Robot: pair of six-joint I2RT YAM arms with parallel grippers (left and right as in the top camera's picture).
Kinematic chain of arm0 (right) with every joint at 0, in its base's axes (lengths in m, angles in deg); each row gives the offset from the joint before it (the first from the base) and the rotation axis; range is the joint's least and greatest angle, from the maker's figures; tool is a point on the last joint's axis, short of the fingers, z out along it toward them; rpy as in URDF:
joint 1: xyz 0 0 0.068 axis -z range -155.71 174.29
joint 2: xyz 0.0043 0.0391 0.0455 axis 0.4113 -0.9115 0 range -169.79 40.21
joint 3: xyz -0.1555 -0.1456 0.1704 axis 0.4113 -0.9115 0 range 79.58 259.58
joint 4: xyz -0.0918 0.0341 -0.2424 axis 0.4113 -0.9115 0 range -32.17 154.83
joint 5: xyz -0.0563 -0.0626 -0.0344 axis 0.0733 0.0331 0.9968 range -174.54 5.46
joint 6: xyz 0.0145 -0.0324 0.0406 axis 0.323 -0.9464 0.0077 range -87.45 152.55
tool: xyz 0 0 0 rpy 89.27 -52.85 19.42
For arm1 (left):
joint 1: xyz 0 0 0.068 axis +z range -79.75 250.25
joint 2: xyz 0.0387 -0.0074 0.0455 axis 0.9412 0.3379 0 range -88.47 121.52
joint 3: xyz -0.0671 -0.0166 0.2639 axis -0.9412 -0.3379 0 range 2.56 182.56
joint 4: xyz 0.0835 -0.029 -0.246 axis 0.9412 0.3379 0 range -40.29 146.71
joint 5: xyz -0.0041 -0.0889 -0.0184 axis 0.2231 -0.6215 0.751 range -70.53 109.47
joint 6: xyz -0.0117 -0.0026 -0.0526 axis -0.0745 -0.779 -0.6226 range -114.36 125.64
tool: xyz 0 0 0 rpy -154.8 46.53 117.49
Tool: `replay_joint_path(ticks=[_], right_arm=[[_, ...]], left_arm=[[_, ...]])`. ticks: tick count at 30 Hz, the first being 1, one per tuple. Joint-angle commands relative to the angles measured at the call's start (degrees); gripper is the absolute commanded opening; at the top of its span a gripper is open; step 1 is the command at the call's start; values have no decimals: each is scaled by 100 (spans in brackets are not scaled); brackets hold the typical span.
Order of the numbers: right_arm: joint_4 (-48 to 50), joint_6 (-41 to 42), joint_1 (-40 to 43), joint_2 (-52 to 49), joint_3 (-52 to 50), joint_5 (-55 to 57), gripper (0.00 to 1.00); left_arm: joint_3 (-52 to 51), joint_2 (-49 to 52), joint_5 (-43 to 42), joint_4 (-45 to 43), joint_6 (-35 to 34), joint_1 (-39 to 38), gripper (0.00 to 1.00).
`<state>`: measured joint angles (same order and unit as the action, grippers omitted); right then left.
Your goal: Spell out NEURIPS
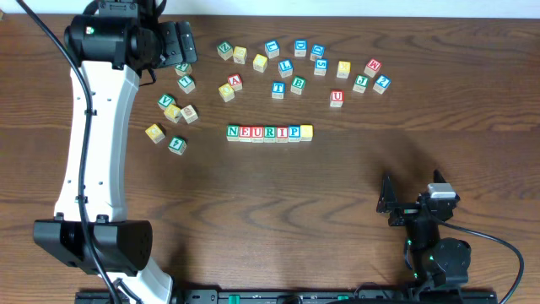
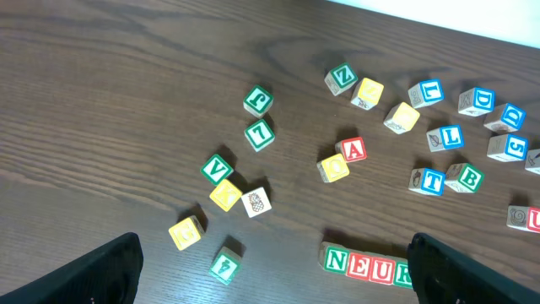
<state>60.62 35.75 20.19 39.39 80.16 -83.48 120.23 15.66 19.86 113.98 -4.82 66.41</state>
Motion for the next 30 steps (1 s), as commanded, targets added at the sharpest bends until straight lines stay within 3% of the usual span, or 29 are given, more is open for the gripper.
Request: replay_joint_path(ticks=[1,9,19,30], right_arm=[[11,13,-50,52,-28,-13,99],[11,13,-50,52,-28,-13,99],[11,13,-50,52,-28,-13,99],[11,13,-50,52,-28,-13,99]], left_arm=[[63,-48,72,20,35,28,99],[-109,-535,417,17,315,22,99],[-1471,-1926,422,-192,321,31,99],[-4358,-3801,415,-2529,581,39,99]])
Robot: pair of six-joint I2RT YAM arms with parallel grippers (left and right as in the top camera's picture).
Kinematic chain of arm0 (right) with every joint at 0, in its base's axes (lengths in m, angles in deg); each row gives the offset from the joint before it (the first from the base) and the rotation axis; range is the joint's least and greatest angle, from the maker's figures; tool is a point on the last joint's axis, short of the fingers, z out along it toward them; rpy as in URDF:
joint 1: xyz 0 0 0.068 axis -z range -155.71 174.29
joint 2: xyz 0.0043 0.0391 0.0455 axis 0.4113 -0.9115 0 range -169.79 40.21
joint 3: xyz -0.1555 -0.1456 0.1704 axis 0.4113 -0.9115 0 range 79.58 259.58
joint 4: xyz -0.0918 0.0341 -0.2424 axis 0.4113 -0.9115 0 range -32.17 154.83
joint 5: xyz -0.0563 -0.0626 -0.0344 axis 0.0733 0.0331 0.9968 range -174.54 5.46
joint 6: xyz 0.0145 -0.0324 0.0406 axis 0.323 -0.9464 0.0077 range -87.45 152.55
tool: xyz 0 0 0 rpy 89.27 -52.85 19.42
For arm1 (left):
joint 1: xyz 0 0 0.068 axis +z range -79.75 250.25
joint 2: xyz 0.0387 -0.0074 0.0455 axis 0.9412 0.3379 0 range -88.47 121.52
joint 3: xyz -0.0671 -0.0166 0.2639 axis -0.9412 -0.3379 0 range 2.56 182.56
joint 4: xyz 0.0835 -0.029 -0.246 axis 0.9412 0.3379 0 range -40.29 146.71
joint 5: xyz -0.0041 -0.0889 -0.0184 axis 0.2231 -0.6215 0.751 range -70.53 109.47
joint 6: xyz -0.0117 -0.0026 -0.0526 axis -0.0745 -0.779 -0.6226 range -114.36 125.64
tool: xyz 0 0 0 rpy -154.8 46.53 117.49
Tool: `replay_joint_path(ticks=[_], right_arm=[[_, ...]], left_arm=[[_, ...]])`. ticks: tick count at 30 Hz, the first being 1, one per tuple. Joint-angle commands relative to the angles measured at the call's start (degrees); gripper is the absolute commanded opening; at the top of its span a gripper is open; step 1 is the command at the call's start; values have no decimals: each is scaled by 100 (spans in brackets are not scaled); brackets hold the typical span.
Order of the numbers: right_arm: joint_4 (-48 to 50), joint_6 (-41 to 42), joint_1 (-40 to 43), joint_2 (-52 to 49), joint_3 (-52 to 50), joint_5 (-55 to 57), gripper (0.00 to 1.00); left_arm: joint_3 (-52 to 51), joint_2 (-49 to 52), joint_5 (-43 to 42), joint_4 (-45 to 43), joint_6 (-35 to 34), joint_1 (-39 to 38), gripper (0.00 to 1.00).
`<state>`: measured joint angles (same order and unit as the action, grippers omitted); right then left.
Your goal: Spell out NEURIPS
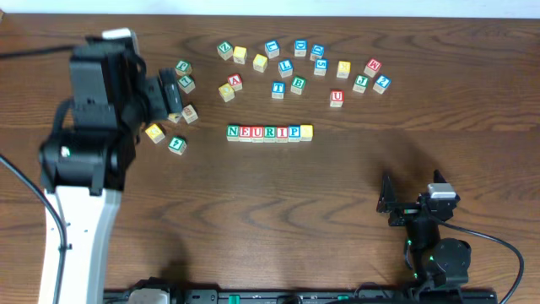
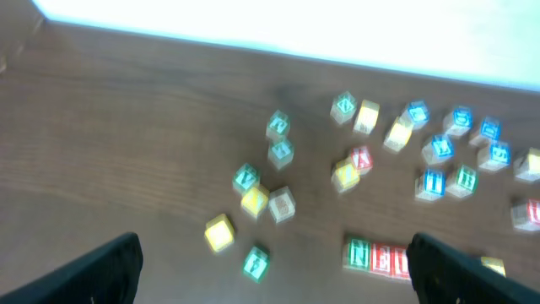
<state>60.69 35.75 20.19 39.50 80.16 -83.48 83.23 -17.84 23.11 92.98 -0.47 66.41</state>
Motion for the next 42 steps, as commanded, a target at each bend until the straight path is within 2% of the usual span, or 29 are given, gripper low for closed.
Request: replay_joint_path(ticks=[1,12,25,33,42], right_arm=[[4,13,-50,42,-28,-13,99],[4,13,-50,42,-28,-13,99],[4,13,-50,42,-28,-13,99],[4,13,-50,42,-28,-13,99],[4,13,-50,42,-28,-13,99]], left_arm=[[-933,-616,87,-667,142,61,99],[-3711,-2599,-15,-2828,144,216,99],[-6634,-4948,-13,-4752,428,216,98],[-7742,-6168,-13,-4983,894,216,99],[-8046,-6920,7,-4717,1178,216,99]])
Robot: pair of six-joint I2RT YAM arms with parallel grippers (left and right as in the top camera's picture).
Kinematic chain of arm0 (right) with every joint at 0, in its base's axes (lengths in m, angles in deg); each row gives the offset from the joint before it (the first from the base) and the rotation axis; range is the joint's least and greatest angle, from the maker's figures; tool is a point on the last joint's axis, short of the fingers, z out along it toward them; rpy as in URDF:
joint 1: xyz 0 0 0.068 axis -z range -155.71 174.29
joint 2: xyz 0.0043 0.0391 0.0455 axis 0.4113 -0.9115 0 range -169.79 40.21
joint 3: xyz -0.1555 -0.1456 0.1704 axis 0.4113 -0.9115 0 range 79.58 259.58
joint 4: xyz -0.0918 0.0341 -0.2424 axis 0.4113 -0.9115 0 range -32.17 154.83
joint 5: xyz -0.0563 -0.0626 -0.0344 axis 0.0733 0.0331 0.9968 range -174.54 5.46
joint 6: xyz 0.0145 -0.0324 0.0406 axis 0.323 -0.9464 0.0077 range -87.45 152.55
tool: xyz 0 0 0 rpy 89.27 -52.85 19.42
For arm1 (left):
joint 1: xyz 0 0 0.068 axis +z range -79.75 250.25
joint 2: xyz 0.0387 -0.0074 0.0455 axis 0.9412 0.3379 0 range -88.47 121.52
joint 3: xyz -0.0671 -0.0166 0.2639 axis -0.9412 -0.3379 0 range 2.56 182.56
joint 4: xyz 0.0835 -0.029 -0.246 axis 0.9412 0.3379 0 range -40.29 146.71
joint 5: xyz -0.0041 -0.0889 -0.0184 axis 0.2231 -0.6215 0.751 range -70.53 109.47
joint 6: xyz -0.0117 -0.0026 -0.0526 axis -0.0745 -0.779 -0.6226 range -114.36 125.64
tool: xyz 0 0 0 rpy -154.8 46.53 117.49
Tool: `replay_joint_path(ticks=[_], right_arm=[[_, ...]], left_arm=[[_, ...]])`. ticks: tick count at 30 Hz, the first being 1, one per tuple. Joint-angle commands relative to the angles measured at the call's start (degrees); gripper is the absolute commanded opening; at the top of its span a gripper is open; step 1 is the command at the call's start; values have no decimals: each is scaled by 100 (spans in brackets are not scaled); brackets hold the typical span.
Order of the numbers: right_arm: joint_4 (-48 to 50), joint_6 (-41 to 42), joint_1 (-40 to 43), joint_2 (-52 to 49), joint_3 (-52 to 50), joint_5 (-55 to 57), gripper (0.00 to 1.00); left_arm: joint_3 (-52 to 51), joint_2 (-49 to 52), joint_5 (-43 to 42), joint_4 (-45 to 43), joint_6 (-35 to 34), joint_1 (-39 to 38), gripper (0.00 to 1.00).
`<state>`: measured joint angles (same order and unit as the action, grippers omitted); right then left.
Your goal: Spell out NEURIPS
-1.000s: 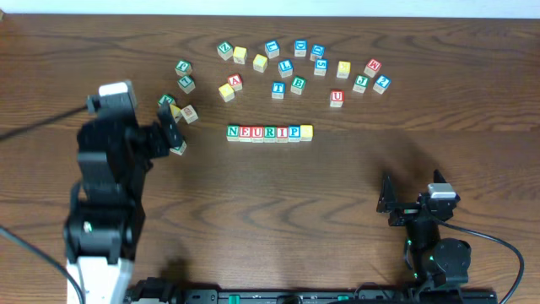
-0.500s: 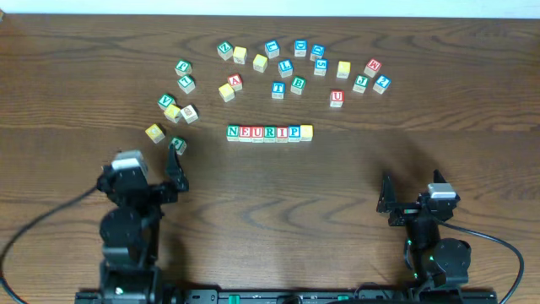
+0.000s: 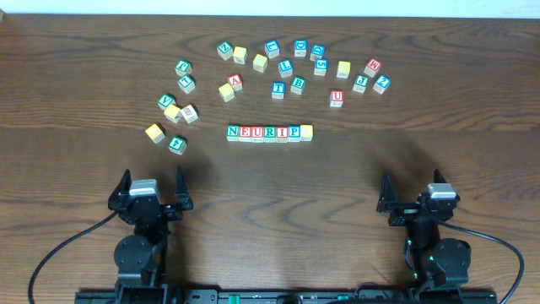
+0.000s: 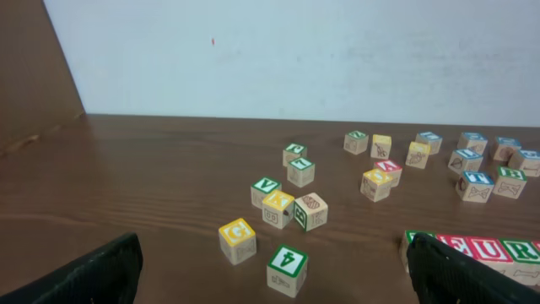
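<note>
A row of letter blocks [image 3: 268,133] lies mid-table reading N, E, U, R, I, P, closed by a yellow block [image 3: 306,132] whose letter I cannot read. In the left wrist view only the row's left end [image 4: 481,249] shows. My left gripper [image 3: 152,179] sits folded at the front left, open and empty. Its fingers [image 4: 84,274] frame the table in front of the green "4" block [image 4: 287,268]. At the front right my right gripper [image 3: 411,182] stands open, holding nothing.
Loose blocks lie in a cluster at the left [image 3: 173,111] and in a band along the back [image 3: 299,67]. A yellow G block [image 4: 237,241] and several others stand ahead of the left gripper. A pale wall [image 4: 295,51] rises behind the table's far edge.
The left arm stood raised over the left block cluster. It is now folded down at the table's front left. Its gripper is still open and empty. No block has moved, and the right arm has not moved.
First the left arm reached far over the back-left blocks, gripper open, with the seven-block row standing in place. A second later it was drawn back over the left cluster. Now it rests at the front edge. The row and loose blocks stayed put throughout.
</note>
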<state>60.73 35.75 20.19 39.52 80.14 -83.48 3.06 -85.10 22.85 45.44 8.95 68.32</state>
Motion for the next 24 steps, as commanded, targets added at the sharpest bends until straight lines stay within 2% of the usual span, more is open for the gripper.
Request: replay_joint_path(ticks=[1,7,11,24], right_arm=[[0,13,-50,39,-26,-13,99],[0,13,-50,39,-26,-13,99],[0,13,-50,39,-26,-13,99],[0,13,-50,39,-26,-13,99]], left_arm=[[-28,-260,33,85,254,26,99],[-28,-330,33,319,247,26,99],[-28,-330,31,852,249,26,99],[-26,-332,11,822,245,24,99]])
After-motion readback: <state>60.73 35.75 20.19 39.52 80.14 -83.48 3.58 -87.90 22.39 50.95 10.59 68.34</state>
